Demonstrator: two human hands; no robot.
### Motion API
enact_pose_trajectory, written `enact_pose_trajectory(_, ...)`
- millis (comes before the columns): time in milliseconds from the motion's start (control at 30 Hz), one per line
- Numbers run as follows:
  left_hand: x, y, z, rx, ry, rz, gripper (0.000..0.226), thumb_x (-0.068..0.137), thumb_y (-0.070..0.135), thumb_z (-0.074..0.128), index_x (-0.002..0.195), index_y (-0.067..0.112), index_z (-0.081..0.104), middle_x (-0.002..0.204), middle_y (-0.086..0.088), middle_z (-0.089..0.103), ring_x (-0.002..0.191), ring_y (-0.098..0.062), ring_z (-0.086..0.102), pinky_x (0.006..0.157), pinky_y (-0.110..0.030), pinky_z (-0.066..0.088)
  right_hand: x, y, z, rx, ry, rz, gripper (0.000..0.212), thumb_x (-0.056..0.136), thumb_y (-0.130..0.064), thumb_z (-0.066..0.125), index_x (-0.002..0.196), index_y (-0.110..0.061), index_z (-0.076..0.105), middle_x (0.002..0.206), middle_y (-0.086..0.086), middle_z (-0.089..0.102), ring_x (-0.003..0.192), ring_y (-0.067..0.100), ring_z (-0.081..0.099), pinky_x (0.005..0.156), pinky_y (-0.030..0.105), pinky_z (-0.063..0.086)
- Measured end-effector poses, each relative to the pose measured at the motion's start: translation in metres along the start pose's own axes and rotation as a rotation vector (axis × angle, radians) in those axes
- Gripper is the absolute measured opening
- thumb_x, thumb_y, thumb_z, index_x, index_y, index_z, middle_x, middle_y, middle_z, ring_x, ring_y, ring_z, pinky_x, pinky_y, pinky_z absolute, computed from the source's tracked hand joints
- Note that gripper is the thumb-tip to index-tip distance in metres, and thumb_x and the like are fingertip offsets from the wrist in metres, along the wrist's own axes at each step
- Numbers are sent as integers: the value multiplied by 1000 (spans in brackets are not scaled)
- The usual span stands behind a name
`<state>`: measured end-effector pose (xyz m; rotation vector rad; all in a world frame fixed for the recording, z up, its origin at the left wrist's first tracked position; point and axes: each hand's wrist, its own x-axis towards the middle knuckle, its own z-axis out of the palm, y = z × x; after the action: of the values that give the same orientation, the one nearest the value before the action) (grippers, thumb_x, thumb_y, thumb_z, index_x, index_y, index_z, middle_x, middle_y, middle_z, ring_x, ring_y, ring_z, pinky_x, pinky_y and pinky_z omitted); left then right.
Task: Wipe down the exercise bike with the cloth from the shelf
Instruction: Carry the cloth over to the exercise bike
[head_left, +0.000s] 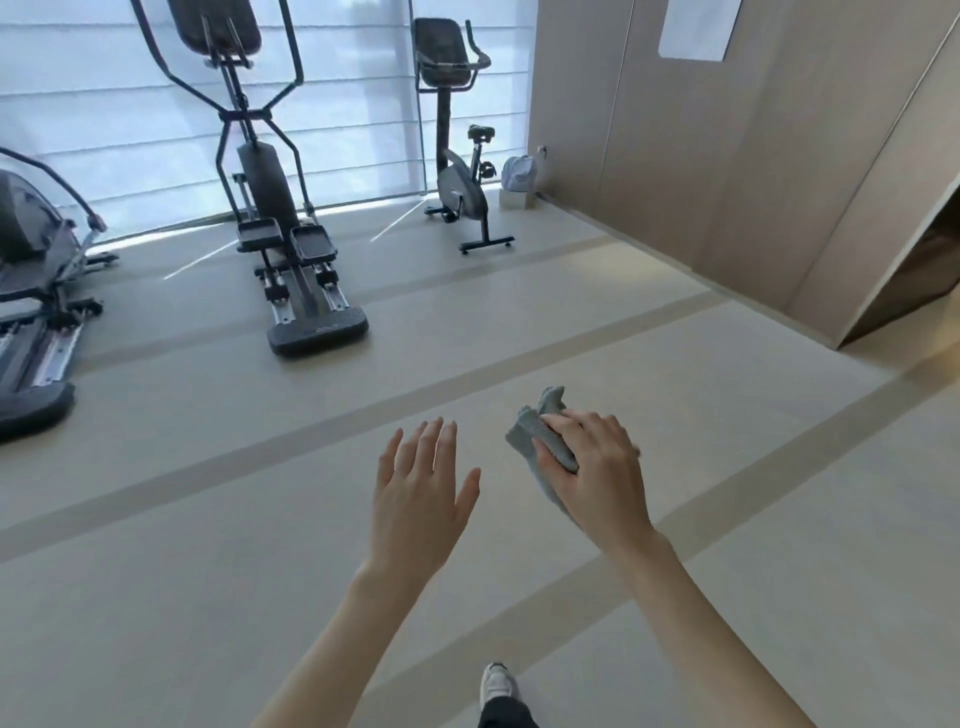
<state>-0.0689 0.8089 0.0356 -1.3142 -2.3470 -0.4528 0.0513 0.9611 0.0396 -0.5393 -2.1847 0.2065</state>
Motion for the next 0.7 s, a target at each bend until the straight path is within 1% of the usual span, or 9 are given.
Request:
enact_pose_trajectory(67,43,-16,25,21,-11,-16,51,93,37,47,125,-1,57,124,-16,61,117,-30,58,103,-47,42,36,19,32,14,-17,-1,25,83,-27,61,98,-9,72,95,7,69,81,29,62,72,37,52)
enact_pose_trajectory(133,87,-32,46,19,-23,-51,50,88,32,63,124,-1,57,123,-16,62,115,-31,59,100,-47,45,77,39,61,26,-32,-7,24,81,-24,64,98,-8,72,95,8,69,81,30,62,73,38,53)
enact_pose_trajectory(167,109,-41,56,21,-25,-65,51,85,31,67,124,-2,58,122,-17,62,113,-31,60,98,-46,47,97,48,75,33,-32,-10,24,80,-23,64,98,-8,72,95,8,70,81,30,63,73,39,53)
enact_pose_trajectory(233,152,-58,72,39,2,-84,52,82,30,70,122,-1,59,120,-16,64,110,-31,62,95,-45,49,138,64,102,50,-32,-21,24,80,-23,64,98,-8,72,95,8,70,81,30,63,74,39,53)
enact_pose_trajectory(400,236,-103,111,66,36,-164,51,81,29,72,121,-1,60,116,-15,65,104,-31,64,92,-45,50,222,93,174,112,-82,-49,24,79,-21,64,99,-9,72,96,8,69,84,30,62,77,37,50)
enact_pose_trajectory(533,299,-144,150,87,70,-220,51,78,28,75,117,-1,62,111,-16,67,96,-32,66,86,-44,52,281,119,241,125,-83,-86,24,76,-22,67,96,-11,73,95,5,70,81,29,63,74,34,50)
enact_pose_trajectory(600,333,-168,175,109,92,-235,46,83,31,69,116,-1,63,109,-16,68,94,-33,66,83,-43,53,312,132,279,118,-72,-102,23,75,-22,67,95,-11,73,93,5,70,79,29,63,73,34,50)
enact_pose_trajectory(633,351,-181,187,114,96,-240,45,87,34,61,115,-1,63,109,-15,68,94,-33,66,83,-43,53,329,139,299,122,-71,-109,23,75,-22,67,94,-11,73,93,5,70,78,29,63,72,35,51)
enact_pose_trajectory(700,392,-206,212,103,81,-244,51,88,38,44,115,-1,63,108,-15,68,94,-32,66,83,-43,53,365,153,338,126,-70,-121,22,75,-21,68,94,-10,73,92,6,70,78,30,63,72,36,52)
